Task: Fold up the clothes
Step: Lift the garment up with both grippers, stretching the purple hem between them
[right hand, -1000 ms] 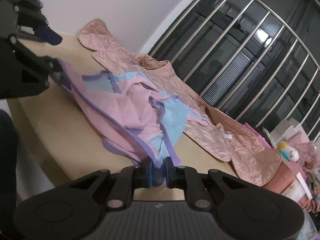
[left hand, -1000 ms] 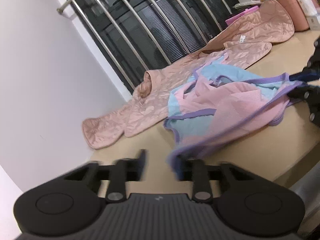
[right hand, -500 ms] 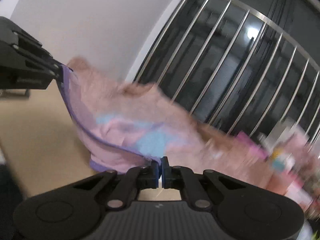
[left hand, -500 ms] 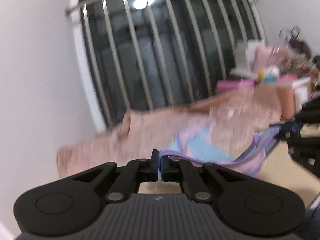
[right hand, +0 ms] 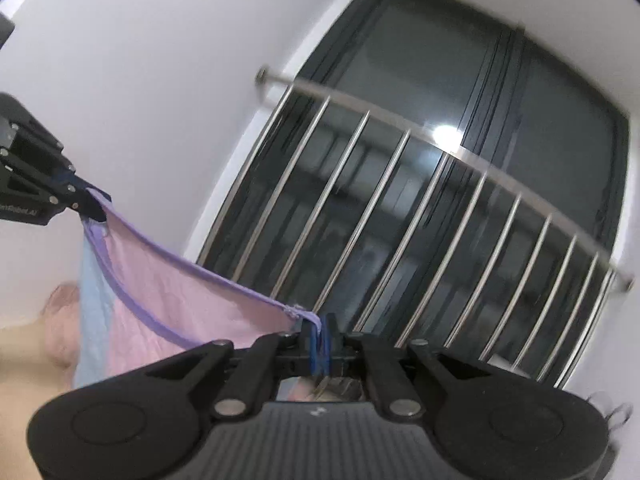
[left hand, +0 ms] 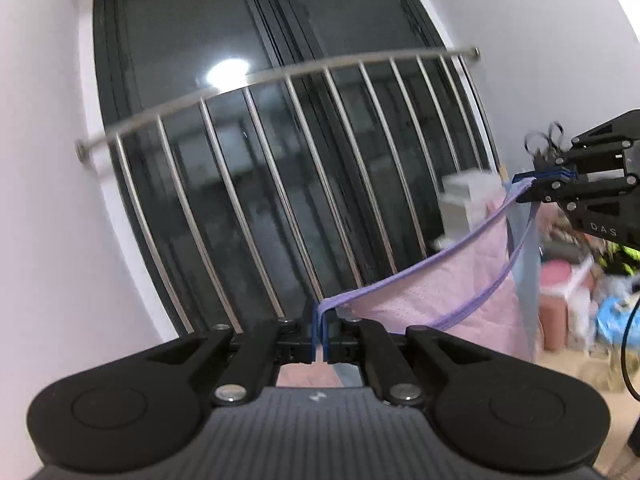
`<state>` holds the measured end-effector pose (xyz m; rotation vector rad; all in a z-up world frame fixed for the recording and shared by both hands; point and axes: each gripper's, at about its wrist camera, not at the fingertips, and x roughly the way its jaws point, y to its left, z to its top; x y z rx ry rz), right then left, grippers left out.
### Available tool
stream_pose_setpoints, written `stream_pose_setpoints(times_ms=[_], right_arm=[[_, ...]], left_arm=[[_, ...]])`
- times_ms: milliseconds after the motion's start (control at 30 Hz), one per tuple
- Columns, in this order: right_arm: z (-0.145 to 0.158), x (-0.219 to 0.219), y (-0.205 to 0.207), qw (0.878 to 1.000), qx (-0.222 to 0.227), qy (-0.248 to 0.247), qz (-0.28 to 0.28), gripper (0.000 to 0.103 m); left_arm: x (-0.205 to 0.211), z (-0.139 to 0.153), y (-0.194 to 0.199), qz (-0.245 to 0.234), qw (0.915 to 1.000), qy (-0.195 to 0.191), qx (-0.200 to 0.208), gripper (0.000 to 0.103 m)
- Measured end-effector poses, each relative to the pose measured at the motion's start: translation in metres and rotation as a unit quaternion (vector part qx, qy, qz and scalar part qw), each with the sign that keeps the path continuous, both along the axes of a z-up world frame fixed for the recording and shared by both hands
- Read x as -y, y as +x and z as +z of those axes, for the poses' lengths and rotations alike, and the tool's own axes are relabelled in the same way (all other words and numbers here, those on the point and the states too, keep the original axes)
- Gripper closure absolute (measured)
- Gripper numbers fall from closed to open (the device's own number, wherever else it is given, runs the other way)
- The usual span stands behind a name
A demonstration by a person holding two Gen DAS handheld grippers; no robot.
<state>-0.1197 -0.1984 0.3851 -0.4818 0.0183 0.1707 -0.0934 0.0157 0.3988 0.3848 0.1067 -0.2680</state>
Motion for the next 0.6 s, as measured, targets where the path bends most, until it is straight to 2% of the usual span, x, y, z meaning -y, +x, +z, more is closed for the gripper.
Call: stream_pose_setpoints(times_ms=[167, 300, 367, 433, 533, 600], right_arm=[[0.08, 0.0, -0.031, 0.999, 0.031, 0.001, 0.015, 0.1], [0.129, 0.001, -0.079, 0.995, 0.098, -0.027, 0.022, 0.1], [0.15, 0.003, -0.095, 0.993, 0.112, -0.031, 0.033, 0.1], [0.167, 0.003, -0.101, 0.992, 0.119, -0.037, 0.033, 0.1], [0.175, 0.0, -0.087, 0.991, 0.118, -0.051, 0.022, 0.1], [0.167, -0.001, -0.061, 0.993, 0.1, -0.058, 0.016, 0.1]], left_arm=[[-0.005, 0.072, -0.038, -0.015, 0.9986, -0.006, 0.05, 0.101], [-0.015, 0.12, -0.079, -0.038, 0.9943, -0.007, 0.099, 0.1], [-0.018, 0.138, -0.091, -0.045, 0.9928, -0.011, 0.11, 0.1], [-0.018, 0.147, -0.089, -0.046, 0.9926, -0.012, 0.112, 0.099], [-0.012, 0.146, -0.067, -0.039, 0.9945, -0.003, 0.097, 0.099], [-0.009, 0.135, -0.042, -0.036, 0.9965, 0.006, 0.075, 0.099]])
